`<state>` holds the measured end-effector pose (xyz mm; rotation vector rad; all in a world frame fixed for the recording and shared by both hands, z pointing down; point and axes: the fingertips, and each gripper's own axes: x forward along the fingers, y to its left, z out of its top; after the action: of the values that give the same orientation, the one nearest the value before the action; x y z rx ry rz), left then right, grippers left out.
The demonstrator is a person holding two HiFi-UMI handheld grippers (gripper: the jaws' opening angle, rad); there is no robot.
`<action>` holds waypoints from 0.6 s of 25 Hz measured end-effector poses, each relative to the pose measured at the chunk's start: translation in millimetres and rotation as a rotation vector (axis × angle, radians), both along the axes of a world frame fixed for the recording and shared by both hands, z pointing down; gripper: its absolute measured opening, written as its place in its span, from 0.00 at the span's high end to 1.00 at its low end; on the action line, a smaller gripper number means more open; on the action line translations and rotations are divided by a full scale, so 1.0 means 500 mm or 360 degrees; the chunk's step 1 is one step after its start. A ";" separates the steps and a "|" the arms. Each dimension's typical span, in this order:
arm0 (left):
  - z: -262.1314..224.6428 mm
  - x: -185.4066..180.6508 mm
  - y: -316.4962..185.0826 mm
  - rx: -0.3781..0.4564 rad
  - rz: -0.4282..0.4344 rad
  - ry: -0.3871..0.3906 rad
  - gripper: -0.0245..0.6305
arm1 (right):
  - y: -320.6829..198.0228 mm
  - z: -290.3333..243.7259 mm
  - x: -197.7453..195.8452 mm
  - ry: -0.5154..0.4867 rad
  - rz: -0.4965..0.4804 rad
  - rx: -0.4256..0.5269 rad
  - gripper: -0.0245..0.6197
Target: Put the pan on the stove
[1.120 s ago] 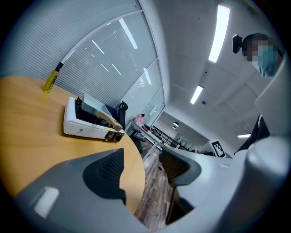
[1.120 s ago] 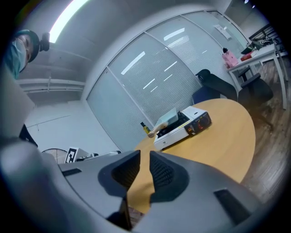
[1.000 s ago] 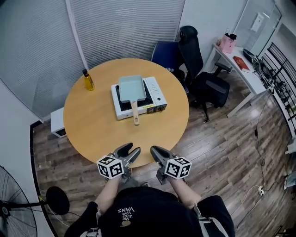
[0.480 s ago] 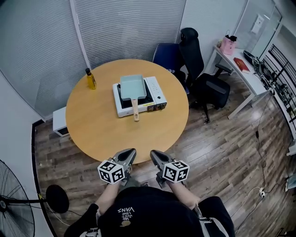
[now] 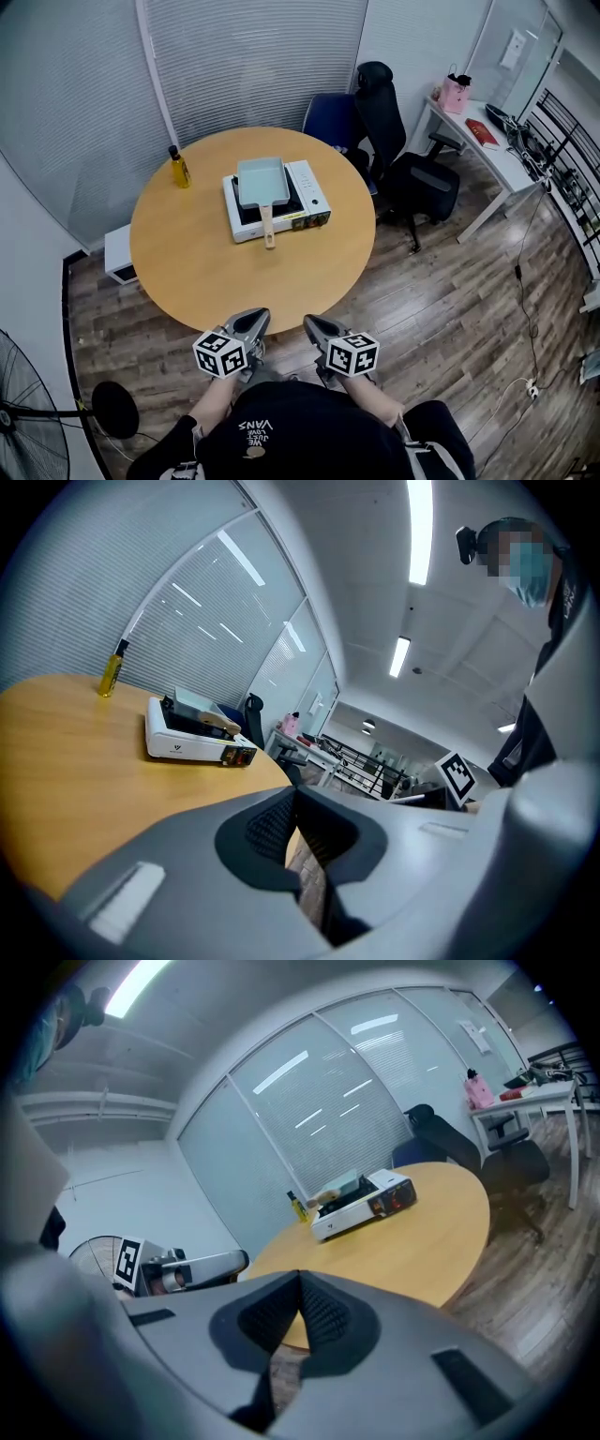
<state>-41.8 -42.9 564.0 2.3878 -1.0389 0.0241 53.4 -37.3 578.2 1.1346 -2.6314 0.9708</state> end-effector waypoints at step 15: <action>0.016 0.005 0.005 -0.0052 -0.0024 0.0042 0.95 | -0.010 0.004 0.003 0.0009 0.0002 0.0014 0.94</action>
<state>-39.3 -40.7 572.2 2.3446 -1.0364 0.0046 55.1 -42.1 580.0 1.1390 -2.6331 0.9558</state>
